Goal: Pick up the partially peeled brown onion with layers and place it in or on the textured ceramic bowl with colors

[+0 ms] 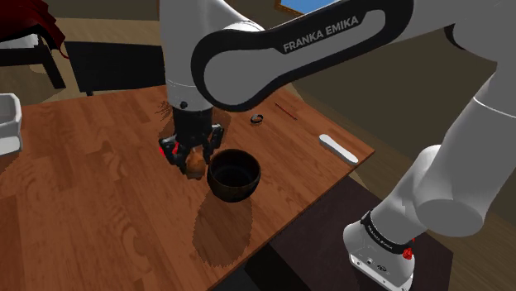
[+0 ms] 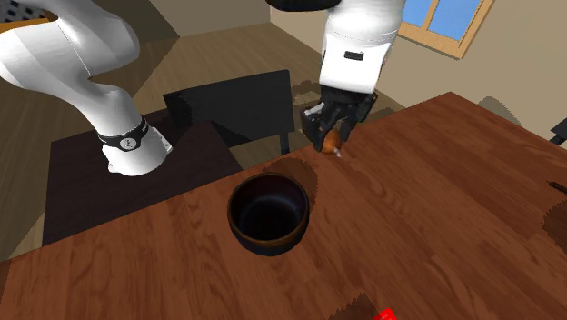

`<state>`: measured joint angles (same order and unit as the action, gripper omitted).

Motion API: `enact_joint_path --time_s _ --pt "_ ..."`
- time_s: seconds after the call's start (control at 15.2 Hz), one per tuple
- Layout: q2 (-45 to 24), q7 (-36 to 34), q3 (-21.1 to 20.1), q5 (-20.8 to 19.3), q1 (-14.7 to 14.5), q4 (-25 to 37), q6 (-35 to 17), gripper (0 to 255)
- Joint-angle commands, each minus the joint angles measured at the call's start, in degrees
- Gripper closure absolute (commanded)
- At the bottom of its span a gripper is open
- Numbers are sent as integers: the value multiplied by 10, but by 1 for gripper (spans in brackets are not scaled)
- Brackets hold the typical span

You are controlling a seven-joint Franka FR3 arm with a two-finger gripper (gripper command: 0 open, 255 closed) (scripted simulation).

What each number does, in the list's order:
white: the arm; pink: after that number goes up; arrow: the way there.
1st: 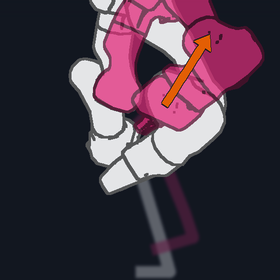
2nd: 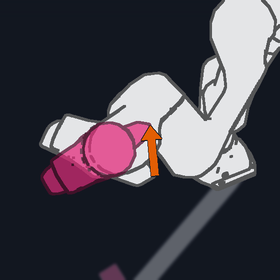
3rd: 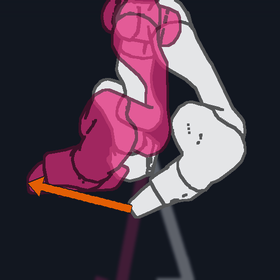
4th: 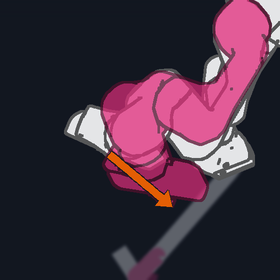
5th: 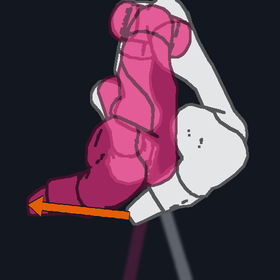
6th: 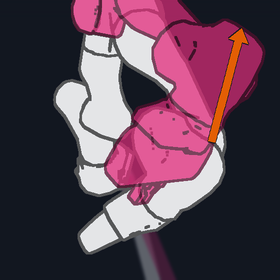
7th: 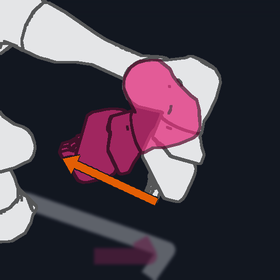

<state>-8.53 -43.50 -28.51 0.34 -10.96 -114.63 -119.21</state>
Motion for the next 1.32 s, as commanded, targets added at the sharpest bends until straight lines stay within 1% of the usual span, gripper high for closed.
enact_joint_path --time_s 0.0,0.33,0.46,1.25 --pt "41 38 8 21 21 -45 -8 255" --pt "123 121 36 60 53 -132 -15 255" --pt "162 163 55 74 67 -172 -15 255" --pt "103 152 50 55 65 -214 -112 255"
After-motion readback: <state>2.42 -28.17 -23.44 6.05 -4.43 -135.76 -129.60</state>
